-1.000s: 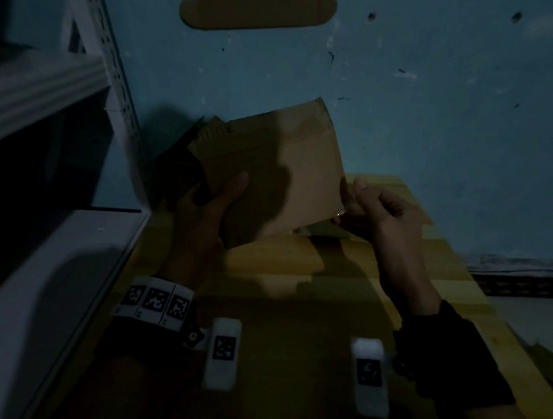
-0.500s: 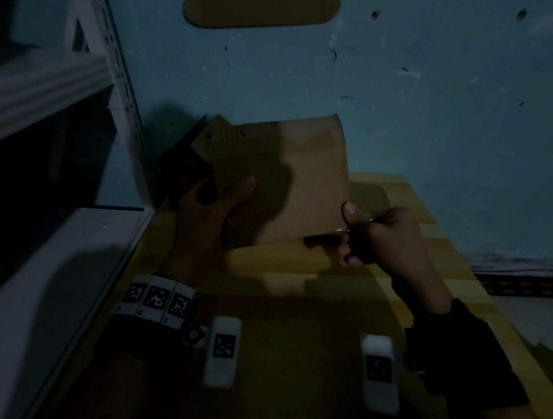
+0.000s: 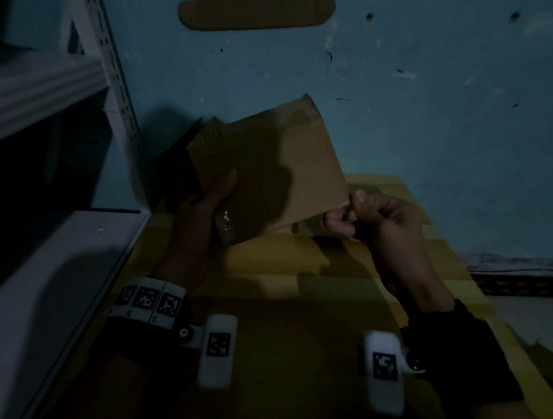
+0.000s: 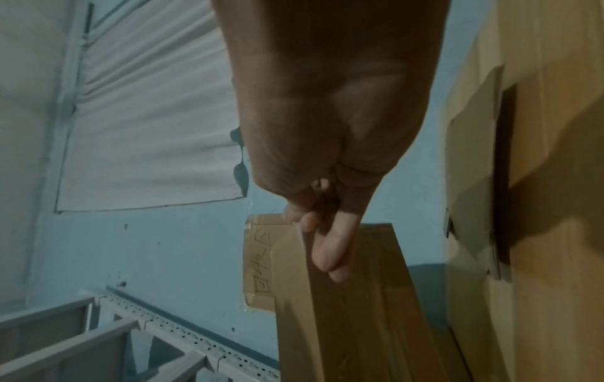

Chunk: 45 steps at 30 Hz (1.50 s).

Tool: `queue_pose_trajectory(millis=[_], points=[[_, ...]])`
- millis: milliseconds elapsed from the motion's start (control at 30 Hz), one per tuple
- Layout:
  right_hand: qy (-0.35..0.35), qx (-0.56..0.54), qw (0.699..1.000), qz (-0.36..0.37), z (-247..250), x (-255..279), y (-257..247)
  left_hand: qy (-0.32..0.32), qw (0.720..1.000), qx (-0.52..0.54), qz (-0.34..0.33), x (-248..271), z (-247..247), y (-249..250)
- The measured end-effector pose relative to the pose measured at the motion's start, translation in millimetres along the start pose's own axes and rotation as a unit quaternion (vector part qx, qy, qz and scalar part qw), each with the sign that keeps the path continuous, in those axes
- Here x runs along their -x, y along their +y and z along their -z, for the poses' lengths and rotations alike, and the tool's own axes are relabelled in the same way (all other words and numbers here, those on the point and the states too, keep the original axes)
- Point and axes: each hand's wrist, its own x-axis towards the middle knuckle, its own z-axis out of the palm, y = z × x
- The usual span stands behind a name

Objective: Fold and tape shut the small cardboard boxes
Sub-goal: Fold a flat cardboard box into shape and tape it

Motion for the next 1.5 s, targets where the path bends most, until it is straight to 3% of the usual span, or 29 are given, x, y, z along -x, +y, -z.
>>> queue_pose_trajectory(millis=[233, 400, 567, 867, 1000, 1267, 1400, 1500], points=[[-0.002, -0.042, 0.998, -0.049, -3.6, 0.3, -7.9, -0.019, 1.0, -0.005, 0.008, 1.0, 0.4, 0.3], [-0.021, 0.099, 0.992, -0.072, -0.9, 4.9, -11.7, -0.021, 0.999, -0.025, 0.012, 2.1, 0.8, 1.5], [-0.036, 0.23, 0.972, 0.014, 5.3, 2.4, -6.4, -0.03, 0.999, -0.038, 0.013, 3.0, 0.9, 1.8], [-0.116, 0.171, 0.978, 0.027, 16.2, -1.2, -5.0, -0.037, 0.999, -0.02, 0.034, 0.5, 6.2, 6.5], [-0.12, 0.143, 0.981, 0.047, 15.9, 0.1, -5.0, -0.047, 0.998, -0.016, 0.043, 2.3, 6.8, 7.9], [-0.105, -0.027, 0.993, 0.055, 9.5, -2.0, -8.1, -0.041, 0.998, 0.007, 0.053, 4.7, 1.8, 8.9], [-0.076, 0.055, 0.993, 0.07, 5.2, -1.6, -15.0, -0.04, 0.998, 0.017, 0.055, 6.2, -0.2, 8.3], [-0.032, 0.119, 0.991, 0.043, 8.3, -1.5, -13.3, -0.033, 0.998, 0.01, 0.047, 3.8, 2.4, 6.0]])
